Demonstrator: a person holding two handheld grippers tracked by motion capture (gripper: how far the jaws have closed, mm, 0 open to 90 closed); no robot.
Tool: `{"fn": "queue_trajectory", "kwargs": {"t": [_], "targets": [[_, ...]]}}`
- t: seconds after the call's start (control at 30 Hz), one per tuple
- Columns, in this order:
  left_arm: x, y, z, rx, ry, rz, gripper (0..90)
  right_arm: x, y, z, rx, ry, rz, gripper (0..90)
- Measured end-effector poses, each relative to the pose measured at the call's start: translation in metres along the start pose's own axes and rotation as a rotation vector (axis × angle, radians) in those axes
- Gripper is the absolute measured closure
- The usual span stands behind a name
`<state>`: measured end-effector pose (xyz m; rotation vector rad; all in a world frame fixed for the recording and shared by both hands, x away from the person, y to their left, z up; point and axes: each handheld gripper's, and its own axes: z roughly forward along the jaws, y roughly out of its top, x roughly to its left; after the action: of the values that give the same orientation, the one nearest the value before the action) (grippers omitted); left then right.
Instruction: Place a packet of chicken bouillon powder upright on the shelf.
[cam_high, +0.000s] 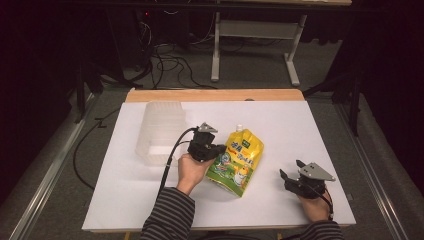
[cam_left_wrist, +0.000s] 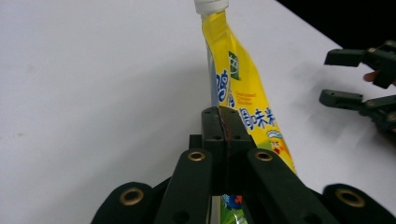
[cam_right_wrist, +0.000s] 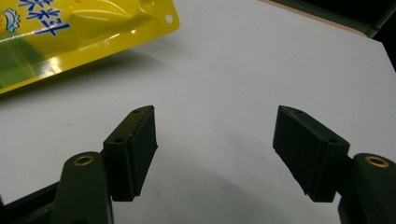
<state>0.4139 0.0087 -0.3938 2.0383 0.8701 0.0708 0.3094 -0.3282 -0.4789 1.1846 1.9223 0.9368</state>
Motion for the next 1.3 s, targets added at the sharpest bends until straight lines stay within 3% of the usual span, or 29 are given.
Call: {"fn": "queue_trajectory", "kwargs": {"t": [0.27, 0.53, 0.8, 1.3], "targets": [[-0.021, 0.015, -0.028, -0.066, 0.002, 0.089, 90.0, -0.001, 0.0, 0.0, -0.003, 0.001, -0.002, 31.0], [-0.024, 0.019, -0.049, -0.095, 0.049, 0.137, 90.0, -0.001, 0.0, 0.0, -0.005, 0.0, 0.0, 30.9], [-0.018, 0.019, -0.078, -0.137, 0.062, 0.133, 90.0, -0.001, 0.0, 0.0, -0.004, 0.0, -0.001, 31.0], [0.001, 0.015, -0.119, -0.184, 0.151, 0.115, 90.0, 0.0, 0.0, 0.0, 0.003, 0.002, 0.005, 31.0]]}}
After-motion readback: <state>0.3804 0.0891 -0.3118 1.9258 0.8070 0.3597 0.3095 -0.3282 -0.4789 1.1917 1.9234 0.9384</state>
